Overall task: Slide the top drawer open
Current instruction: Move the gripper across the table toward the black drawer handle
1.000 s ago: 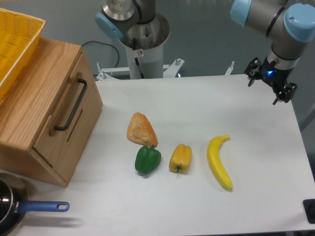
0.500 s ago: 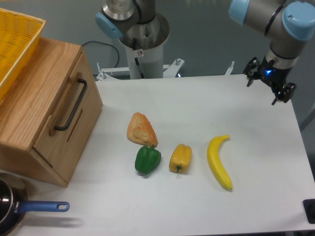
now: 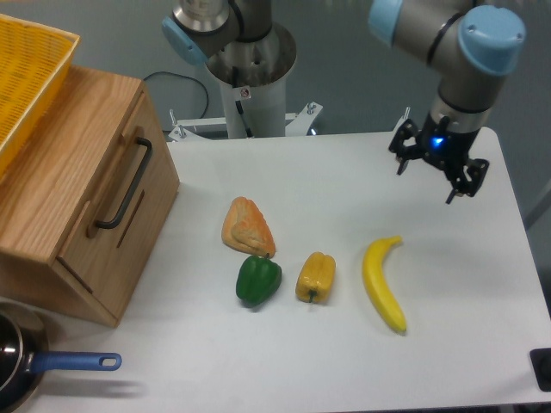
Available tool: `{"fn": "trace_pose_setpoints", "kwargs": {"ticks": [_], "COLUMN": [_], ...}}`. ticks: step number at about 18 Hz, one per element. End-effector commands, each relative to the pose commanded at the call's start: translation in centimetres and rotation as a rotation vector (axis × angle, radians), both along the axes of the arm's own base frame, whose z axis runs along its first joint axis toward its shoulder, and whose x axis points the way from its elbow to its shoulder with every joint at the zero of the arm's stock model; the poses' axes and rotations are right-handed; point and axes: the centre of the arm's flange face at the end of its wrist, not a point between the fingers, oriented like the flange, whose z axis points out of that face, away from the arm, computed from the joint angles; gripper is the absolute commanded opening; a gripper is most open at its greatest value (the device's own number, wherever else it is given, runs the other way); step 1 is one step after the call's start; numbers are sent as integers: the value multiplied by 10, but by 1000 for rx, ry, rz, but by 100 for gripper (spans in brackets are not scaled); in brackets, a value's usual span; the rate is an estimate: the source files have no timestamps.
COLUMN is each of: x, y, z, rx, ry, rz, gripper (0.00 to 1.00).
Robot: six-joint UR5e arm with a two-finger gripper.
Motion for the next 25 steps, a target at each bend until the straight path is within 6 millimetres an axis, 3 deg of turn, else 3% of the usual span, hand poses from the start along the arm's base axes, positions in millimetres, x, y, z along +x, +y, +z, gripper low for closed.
{"fn": "trace_pose_setpoints", "kwargs": {"ticks": [4, 8, 14, 18, 25], "x": [30, 57, 115, 149, 209], "y": [-2, 0, 48, 78, 110], "z": [5, 3, -5, 8, 12], "rx": [26, 51, 66, 101, 61], "ry": [-35, -111, -244, -281, -357], "rz": [-2, 107, 264, 298, 273], "gripper": [100, 100, 100, 100, 100]}}
